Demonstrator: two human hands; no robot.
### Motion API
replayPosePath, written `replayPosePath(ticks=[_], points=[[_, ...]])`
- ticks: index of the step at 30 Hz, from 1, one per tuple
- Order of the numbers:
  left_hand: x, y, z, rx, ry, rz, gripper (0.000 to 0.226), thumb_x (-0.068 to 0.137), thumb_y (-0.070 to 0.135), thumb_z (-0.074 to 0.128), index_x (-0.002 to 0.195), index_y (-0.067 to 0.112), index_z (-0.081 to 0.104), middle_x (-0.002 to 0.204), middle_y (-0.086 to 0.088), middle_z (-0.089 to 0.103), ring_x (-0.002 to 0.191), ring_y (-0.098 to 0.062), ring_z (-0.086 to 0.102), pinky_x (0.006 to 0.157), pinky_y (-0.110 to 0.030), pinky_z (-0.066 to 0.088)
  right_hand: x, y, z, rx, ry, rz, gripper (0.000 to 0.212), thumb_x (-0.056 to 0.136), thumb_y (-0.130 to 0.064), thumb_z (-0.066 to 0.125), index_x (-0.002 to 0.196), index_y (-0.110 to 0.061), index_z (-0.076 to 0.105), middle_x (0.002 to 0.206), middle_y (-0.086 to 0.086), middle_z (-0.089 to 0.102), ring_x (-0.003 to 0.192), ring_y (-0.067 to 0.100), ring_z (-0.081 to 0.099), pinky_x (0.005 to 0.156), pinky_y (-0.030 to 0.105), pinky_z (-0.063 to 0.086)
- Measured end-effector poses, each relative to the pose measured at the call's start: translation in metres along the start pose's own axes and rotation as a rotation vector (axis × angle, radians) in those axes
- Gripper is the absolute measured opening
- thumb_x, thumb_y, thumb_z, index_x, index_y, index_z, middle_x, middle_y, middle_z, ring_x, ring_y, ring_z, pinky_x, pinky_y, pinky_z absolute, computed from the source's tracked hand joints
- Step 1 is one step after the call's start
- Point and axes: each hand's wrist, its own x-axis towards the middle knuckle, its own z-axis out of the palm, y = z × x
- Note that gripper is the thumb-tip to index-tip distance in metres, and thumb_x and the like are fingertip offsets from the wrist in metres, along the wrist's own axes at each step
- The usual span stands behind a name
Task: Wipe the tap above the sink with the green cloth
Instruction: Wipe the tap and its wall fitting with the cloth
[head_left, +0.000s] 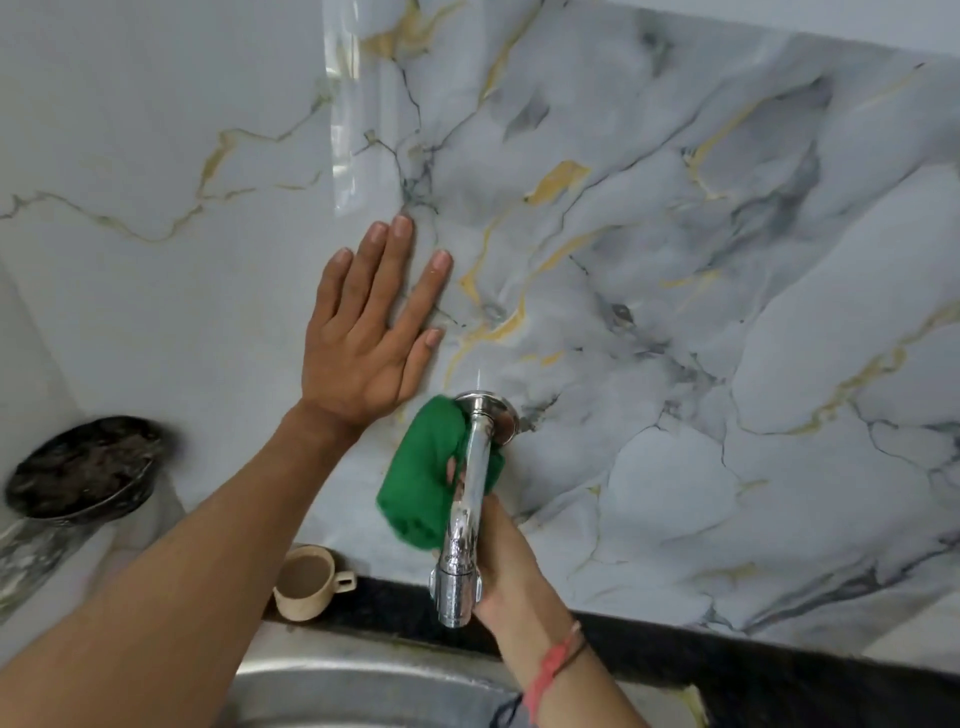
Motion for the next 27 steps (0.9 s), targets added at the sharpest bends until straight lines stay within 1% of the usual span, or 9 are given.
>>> replayPosePath(ticks=[5,8,10,13,15,17,20,24,27], points=[[0.001,0.0,-0.001,-0.003,0.006,0.01,0.06,0.104,0.035,0.028,0.159,0.012,0.032,0.162,-0.022,0.026,0.15,-0.041,0.034,0.122,-0.053,0.03,-0.008,0.0,-0.014,0.079,0.026,-0.07,0.034,0.083,-0.009,0.063,0.115,-0.002,0.073,0.098,0.021,0.081,0.08,0.031,0.08,0.062,0.044,0.068],[0.001,0.001,-0.001,0.01,0.006,0.001,0.06,0.104,0.035,0.027,0.158,0.012,0.033,0.162,-0.022,0.024,0.149,-0.042,0.036,0.122,-0.053,0.03,-0.03,-0.014,-0.037,0.006,0.164,-0.36,0.045,0.079,-0.01,0.07,0.125,-0.01,0.066,0.116,0.016,0.078,0.093,0.026,0.079,0.078,0.042,0.067],[0.001,0.002,-0.002,0.02,0.012,0.0,0.06,0.104,0.035,0.027,0.159,0.012,0.033,0.162,-0.021,0.024,0.148,-0.042,0.037,0.122,-0.053,0.031,-0.045,-0.035,-0.035,-0.246,0.268,-0.662,0.03,0.086,-0.013,0.071,0.115,-0.02,0.068,0.113,0.006,0.079,0.097,0.016,0.078,0.079,0.035,0.065],[0.003,0.003,-0.003,0.018,0.005,0.003,0.061,0.103,0.036,0.025,0.159,0.012,0.031,0.162,-0.021,0.024,0.148,-0.042,0.037,0.124,-0.052,0.028,-0.056,-0.054,0.0,-1.036,0.14,-0.963,0.03,0.098,-0.004,0.059,0.119,-0.024,0.064,0.117,-0.008,0.07,0.106,-0.004,0.067,0.089,0.013,0.054],[0.003,0.003,-0.003,0.038,0.009,0.003,0.061,0.104,0.036,0.024,0.159,0.013,0.031,0.162,-0.022,0.026,0.149,-0.041,0.037,0.126,-0.049,0.024,-0.052,-0.051,0.024,-1.672,-0.004,-0.859,0.038,0.099,-0.016,0.054,0.138,-0.019,0.052,0.134,-0.007,0.053,0.123,0.0,0.05,0.104,0.02,0.046],[0.002,0.002,-0.003,0.045,0.009,0.002,0.061,0.104,0.037,0.022,0.159,0.013,0.031,0.161,-0.024,0.033,0.149,-0.041,0.037,0.127,-0.048,0.023,-0.052,-0.049,0.045,-2.005,-0.035,-0.711,0.043,0.1,-0.047,0.046,0.129,-0.018,0.059,0.13,-0.004,0.052,0.121,0.008,0.047,0.1,0.031,0.046],[0.004,0.003,-0.002,0.053,0.03,-0.001,0.06,0.105,0.038,0.019,0.159,0.014,0.031,0.156,-0.026,0.044,0.146,-0.04,0.041,0.123,-0.05,0.031,-0.042,-0.052,0.07,-1.874,0.127,-0.795,0.069,0.098,-0.067,0.033,0.074,-0.013,0.069,0.08,0.001,0.075,0.078,0.019,0.068,0.072,0.038,0.053],[0.004,0.003,-0.005,0.043,0.005,0.006,0.061,0.103,0.037,0.024,0.159,0.013,0.032,0.155,-0.027,0.045,0.146,-0.041,0.041,0.121,-0.051,0.032,-0.009,-0.031,0.072,-2.115,0.415,-0.957,0.022,0.093,-0.038,0.057,0.1,-0.018,0.066,0.107,0.006,0.072,0.107,0.032,0.06,0.094,0.049,0.047],[0.004,0.003,-0.006,0.035,-0.003,0.0,0.061,0.102,0.037,0.023,0.158,0.013,0.034,0.154,-0.028,0.046,0.146,-0.041,0.042,0.121,-0.051,0.031,-0.017,-0.013,0.06,-2.114,0.45,-0.895,0.033,0.089,-0.031,0.057,0.118,-0.017,0.065,0.124,0.006,0.06,0.122,0.031,0.049,0.105,0.055,0.04]])
